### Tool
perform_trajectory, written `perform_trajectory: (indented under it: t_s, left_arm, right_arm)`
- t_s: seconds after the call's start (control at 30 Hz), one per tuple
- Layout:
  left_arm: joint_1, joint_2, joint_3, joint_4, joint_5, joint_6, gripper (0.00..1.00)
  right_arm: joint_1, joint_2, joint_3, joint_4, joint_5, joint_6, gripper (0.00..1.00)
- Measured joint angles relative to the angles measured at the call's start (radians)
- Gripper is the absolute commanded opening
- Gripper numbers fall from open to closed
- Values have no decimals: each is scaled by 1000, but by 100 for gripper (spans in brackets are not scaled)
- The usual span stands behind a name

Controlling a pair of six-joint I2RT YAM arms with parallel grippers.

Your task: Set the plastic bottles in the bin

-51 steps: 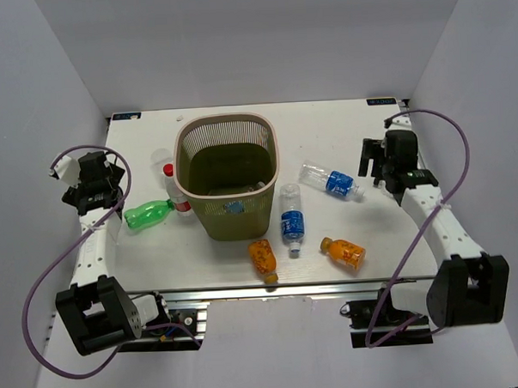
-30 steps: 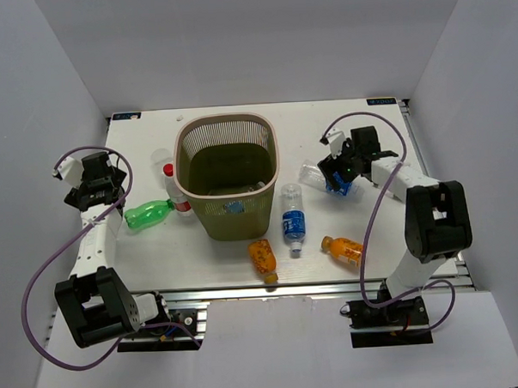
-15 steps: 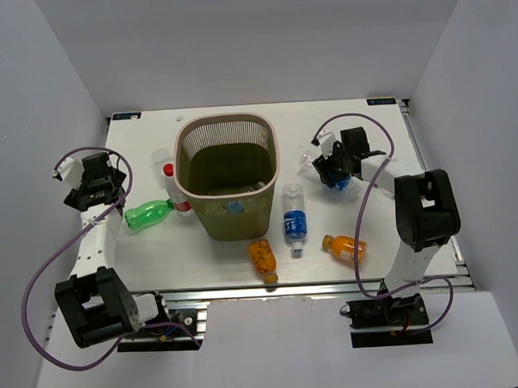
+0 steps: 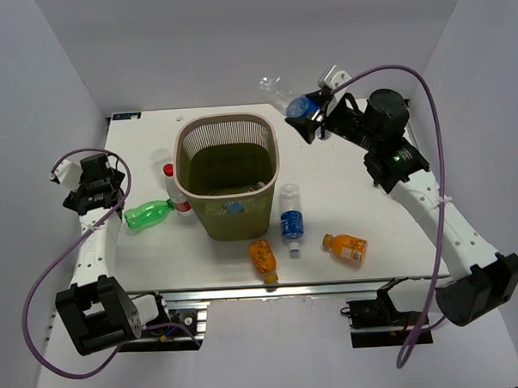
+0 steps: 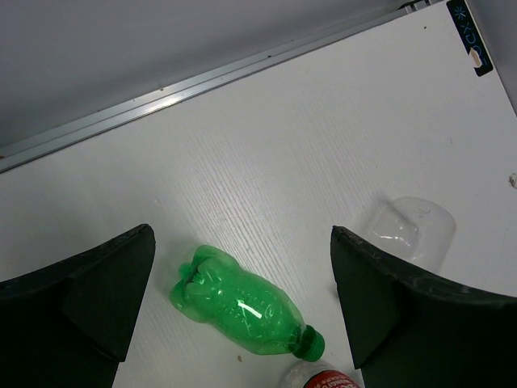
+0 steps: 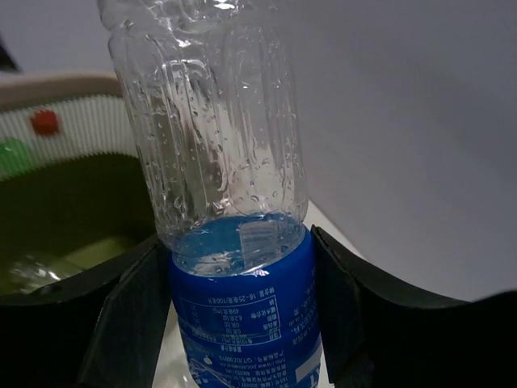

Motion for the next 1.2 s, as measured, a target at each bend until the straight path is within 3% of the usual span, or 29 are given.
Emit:
perform_trajectory:
  t_s: [0.27,0.53,0.7,0.9,1.2]
  left_arm:
    - [0,0,-2,-45,35,-66,98]
    - [0,0,-21,-112,58,-171,98]
    - [0,-5,-43,-165,43,-236,98]
    - [0,-31,-94,-167,103,-296,98]
    - [-4,-3,-125,-156,232,-395,98]
  right_arm:
    - [189,26,64,65,-204,26,45]
    - [282,231,195,-44,-268,6,89]
    - [290,298,301,-167,-247,-27,89]
    - [288,287,325,-187,-225,-44,89]
    - [279,79,123,-87,18,-7,89]
